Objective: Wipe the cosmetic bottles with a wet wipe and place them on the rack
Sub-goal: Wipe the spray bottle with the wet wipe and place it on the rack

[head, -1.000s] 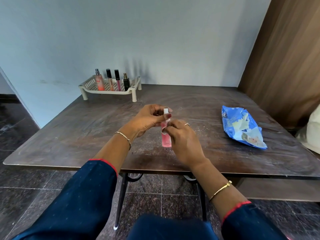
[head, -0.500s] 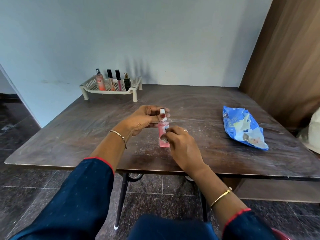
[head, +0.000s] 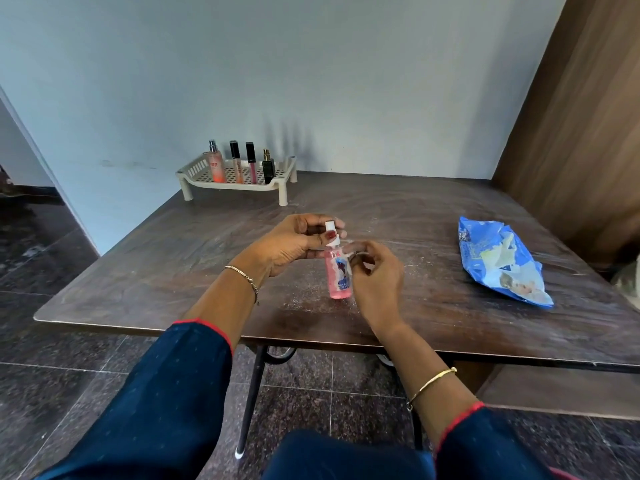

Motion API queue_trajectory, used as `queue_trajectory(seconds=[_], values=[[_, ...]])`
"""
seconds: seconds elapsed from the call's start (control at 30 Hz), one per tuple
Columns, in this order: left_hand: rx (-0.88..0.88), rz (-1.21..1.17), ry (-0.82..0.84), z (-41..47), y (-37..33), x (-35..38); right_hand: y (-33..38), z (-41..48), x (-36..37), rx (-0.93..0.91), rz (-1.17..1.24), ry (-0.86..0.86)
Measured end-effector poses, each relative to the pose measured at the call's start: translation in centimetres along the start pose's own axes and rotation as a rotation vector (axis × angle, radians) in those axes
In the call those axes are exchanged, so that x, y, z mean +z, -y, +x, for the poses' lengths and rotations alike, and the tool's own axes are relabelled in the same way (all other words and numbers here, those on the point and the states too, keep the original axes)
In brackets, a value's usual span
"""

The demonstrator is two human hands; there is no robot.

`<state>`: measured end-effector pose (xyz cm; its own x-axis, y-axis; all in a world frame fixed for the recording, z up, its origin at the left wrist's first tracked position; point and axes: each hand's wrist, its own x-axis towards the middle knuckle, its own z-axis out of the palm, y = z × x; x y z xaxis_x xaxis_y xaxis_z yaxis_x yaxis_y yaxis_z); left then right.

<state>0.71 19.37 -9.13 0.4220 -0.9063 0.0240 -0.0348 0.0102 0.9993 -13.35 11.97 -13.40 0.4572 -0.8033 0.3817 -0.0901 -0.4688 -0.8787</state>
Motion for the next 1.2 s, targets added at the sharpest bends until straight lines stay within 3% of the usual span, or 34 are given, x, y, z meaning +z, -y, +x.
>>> queue_trajectory(seconds=[0.17, 0.23, 0.33, 0.47, 0.53, 0.6, 0.73, 0.8, 0.97, 1.2], values=[[0.039, 0.027, -0.023, 0.0, 0.1, 0.3, 0.7, -1.5, -0.1, -0.63, -0.49, 0.007], [0.045, 0.05, -0.032, 0.1, 0.2, 0.5, 0.2, -1.3, 0.0, -0.729, -0.677, 0.046], [0.048, 0.029, -0.022, 0.2, 0.3, 0.5, 0.2, -1.4, -0.1, -0.659, -0.553, 0.006], [0.043, 0.029, -0.001, 0.3, 0.3, 0.3, 0.6, -0.1, 0.2, -0.021, 0.066, -0.014], [0.039, 0.014, -0.008, 0.2, 0.3, 0.1, 0.2, 0.8, 0.3, 0.128, 0.175, 0.016], [0.038, 0.005, -0.018, 0.1, 0.5, 0.0, 0.4, 0.6, 0.1, 0.032, 0.06, 0.031], [0.041, -0.003, -0.036, 0.0, 0.7, -0.3, 0.1, -1.0, -0.1, -0.638, -0.428, 0.056], [0.03, -0.017, -0.032, -0.1, 0.7, -0.4, -0.7, -0.9, -0.4, -0.761, -0.499, 0.107], [0.014, -0.06, -0.015, -0.2, 0.8, -0.8, -0.9, -0.7, -1.0, -0.352, -0.136, 0.136], [0.013, -0.115, 0.002, -0.4, 1.4, -1.4, -2.3, -2.0, -2.7, -0.436, -0.286, 0.334]])
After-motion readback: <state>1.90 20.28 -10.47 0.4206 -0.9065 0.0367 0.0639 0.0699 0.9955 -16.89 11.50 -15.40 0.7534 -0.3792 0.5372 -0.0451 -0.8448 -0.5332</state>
